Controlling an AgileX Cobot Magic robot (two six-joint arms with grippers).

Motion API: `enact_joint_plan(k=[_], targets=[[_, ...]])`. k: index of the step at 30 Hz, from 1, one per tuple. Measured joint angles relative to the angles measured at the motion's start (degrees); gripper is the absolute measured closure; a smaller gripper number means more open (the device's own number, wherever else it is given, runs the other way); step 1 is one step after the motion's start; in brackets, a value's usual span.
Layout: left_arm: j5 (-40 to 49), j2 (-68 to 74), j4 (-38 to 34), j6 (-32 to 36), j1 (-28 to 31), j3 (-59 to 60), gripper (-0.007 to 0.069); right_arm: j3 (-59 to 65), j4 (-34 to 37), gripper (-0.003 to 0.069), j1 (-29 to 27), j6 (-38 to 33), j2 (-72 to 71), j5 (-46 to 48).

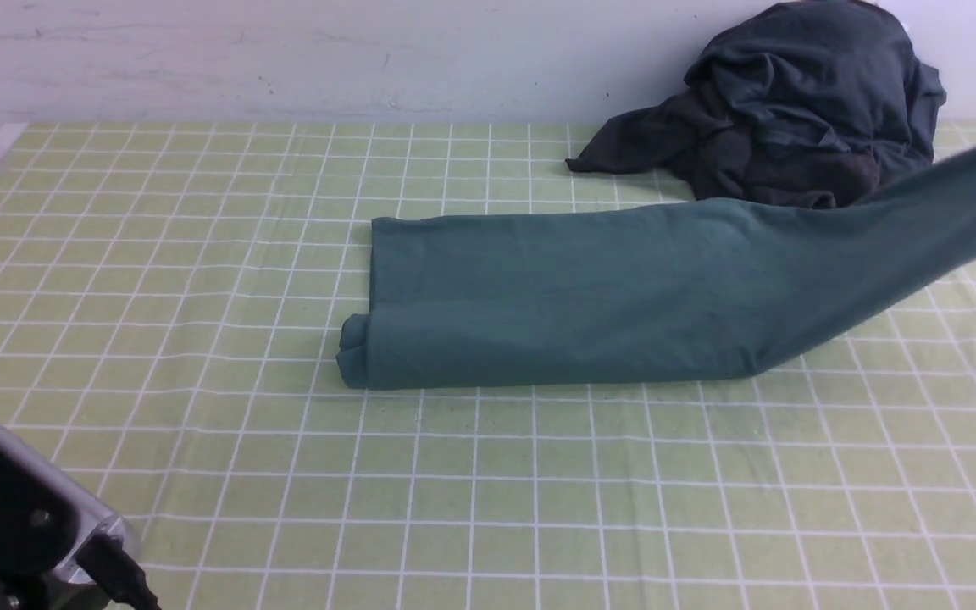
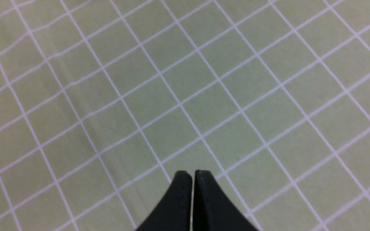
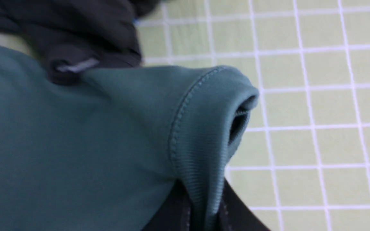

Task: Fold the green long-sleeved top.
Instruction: Use the right arm to drag the right edge of the fabric to the left and folds it over the left edge

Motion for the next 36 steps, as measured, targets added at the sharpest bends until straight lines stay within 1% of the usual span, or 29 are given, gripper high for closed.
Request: enact_joint_plan(k=[1,2,3,5,6,9,11,12,14,15,16,17,20,22,24,25,26,29,30,32,35,36], targets=[[-5.7,-1.4,-1.4,-0.1,0.0,2.8,0.0627,-1.8,5.6,0.0624,1.7,-1.2,-1.5,0.6],[-7.5,-2.2,-2.2,-0.2,0.0,3.5,0.0627,-2.5,7.8,0.0624,2.9,-2.0,-1.9,0.6],[-9.0,-2.9,-2.9,-0.4,0.0,4.0,0.0627,-3.4,10.7,0.0624,5.3,-3.2,-2.3,0.6],[-10.4,-3.5,-3.4,-0.4,0.0,4.2,0.0627,-4.0,12.7,0.0624,7.8,-4.4,-2.4,0.6],[-11.6,-4.2,-3.9,-0.5,0.0,4.3,0.0627,-4.2,15.1,0.0624,12.7,-5.6,-2.4,0.2],[-12.2,-4.4,-4.2,-0.5,0.0,4.4,0.0627,-4.2,16.8,0.0624,21.5,-6.9,-1.4,-2.4],[-12.5,-4.4,-4.2,-0.5,0.0,4.4,0.0627,-4.2,17.5,0.0624,29.1,-7.5,0.8,-6.8],[-12.5,-4.4,-4.2,-0.5,0.0,4.4,0.0627,-4.2,17.6,0.0624,30.3,-7.5,1.3,-7.3],[-12.5,-4.4,-4.2,-0.5,0.0,4.4,0.0627,-4.2,18.0,0.0624,35.6,-8.4,4.4,-11.7],[-12.5,-4.4,-4.2,-0.5,0.0,4.4,0.0627,-4.2,18.1,0.0624,36.5,-8.6,5.4,-13.0],[-12.5,-4.4,-4.2,-0.5,0.0,4.4,0.0627,-4.2,18.1,0.0624,40.0,-8.9,8.5,-16.3],[-12.5,-4.4,-4.2,-0.5,0.0,4.4,0.0627,-4.2,18.1,0.0624,41.9,-8.9,10.1,-17.9],[-12.5,-4.4,-4.2,-0.5,0.0,4.4,0.0627,-4.2,18.1,0.0619,45.4,-9.7,14.2,-21.9],[-12.5,-4.4,-4.5,-0.5,0.0,4.4,0.0627,-4.2,18.3,0.0578,48.2,-11.3,17.9,-25.2],[-12.5,-4.4,-4.8,-0.5,0.0,4.4,0.0627,-4.2,18.6,0.0515,49.6,-12.2,19.6,-27.2],[-12.5,-4.4,-4.8,-0.5,0.0,4.4,0.0627,-4.2,18.6,0.0508,49.7,-12.2,19.8,-27.4],[-12.5,-4.4,-5.0,-0.5,0.0,4.4,0.0627,-4.2,18.6,0.0446,50.2,-12.6,20.2,-28.1],[-12.5,-4.4,-5.1,-0.5,0.0,4.4,0.0627,-4.2,18.8,0.0351,50.5,-12.9,20.1,-29.6],[-12.5,-4.4,-5.1,-0.5,0.0,4.4,0.0627,-4.3,18.8,0.0336,50.5,-13.0,20.1,-30.0],[-12.5,-4.4,-5.1,-0.5,0.0,4.4,0.0627,-4.3,18.7,0.0328,50.5,-13.0,20.1,-30.5],[-12.5,-4.4,-5.2,-0.5,0.0,4.4,0.0627,-4.3,19.1,0.0344,50.6,-13.0,20.6,-30.6],[-12.5,-4.4,-5.2,-0.5,0.0,4.4,0.0627,-4.3,20.2,0.0382,50.8,-13.1,21.8,-30.7]])
